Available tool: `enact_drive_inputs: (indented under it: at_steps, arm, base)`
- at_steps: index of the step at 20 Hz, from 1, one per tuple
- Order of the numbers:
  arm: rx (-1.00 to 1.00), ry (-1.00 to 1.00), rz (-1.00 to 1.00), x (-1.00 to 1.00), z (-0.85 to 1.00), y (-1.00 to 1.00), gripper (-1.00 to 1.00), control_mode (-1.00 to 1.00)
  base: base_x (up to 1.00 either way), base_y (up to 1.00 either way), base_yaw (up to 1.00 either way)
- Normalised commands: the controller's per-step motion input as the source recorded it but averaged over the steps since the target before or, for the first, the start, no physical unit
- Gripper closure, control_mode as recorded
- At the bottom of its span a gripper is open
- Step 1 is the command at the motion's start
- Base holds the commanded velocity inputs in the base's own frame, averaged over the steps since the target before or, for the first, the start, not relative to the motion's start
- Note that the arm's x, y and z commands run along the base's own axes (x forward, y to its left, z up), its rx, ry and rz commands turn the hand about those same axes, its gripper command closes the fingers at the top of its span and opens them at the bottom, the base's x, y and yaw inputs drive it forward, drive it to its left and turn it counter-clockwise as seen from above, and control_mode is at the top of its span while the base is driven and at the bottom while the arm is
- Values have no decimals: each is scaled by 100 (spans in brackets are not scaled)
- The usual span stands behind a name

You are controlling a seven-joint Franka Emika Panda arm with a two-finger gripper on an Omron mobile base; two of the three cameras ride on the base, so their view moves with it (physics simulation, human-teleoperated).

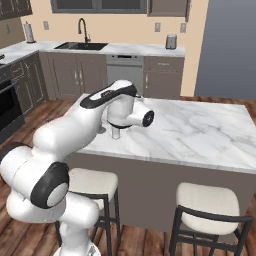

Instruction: Get the candle and the liquor from the cabinet and move them to the dining counter.

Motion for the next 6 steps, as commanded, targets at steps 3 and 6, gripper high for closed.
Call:
enact_drive_inputs:
  at_steps: [3, 6]
  arm:
    - [-1, 29, -26, -71, 71, 0, -100, -100]
    - [-1, 32, -24, -80, 69, 0, -100, -100]
  base:
    - [0, 0, 0]
    - [0, 0, 0]
